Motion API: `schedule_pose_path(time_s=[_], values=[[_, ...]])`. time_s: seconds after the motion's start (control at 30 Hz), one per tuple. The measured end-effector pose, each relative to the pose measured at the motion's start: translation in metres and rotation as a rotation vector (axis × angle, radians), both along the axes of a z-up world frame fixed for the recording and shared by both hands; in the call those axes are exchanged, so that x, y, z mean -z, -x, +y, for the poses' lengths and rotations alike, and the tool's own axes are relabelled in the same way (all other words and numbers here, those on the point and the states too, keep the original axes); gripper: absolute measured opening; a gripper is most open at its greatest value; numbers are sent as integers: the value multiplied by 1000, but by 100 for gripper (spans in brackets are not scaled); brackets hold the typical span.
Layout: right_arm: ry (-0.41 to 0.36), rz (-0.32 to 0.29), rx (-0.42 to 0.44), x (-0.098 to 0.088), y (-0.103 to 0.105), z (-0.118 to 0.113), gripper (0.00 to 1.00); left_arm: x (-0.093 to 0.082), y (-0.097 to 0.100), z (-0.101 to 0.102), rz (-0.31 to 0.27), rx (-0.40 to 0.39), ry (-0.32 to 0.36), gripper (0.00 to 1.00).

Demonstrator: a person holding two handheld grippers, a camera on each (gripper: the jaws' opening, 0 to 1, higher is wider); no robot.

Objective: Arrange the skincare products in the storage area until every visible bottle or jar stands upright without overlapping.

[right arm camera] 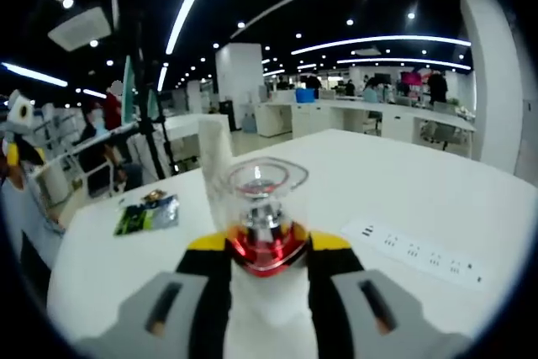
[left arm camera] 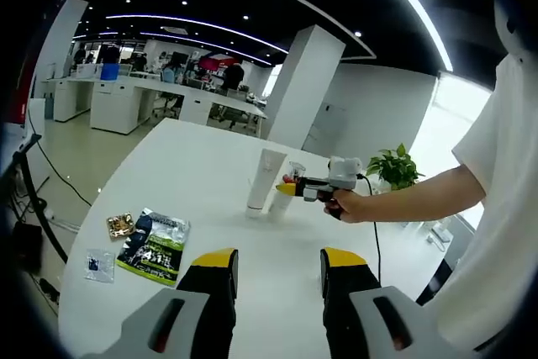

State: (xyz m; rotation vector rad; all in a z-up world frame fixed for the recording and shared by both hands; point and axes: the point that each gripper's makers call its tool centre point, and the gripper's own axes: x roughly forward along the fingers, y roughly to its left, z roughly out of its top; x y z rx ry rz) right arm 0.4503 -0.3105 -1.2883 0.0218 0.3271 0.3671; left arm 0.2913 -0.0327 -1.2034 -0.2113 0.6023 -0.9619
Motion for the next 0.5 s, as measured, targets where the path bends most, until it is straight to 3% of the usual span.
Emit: schedule_pose_path(time_s=[0.23, 0.37, 0.5], values=[[-20, 17, -2, 0, 1, 0, 34, -3, -3, 7, -7, -24, 13, 40], [-33, 50, 2, 6, 4, -4, 43, -2, 0, 11, -8, -30, 9, 40], [13, 94, -6, 16, 9, -7, 40, -2, 5, 13, -5, -38, 14, 40]])
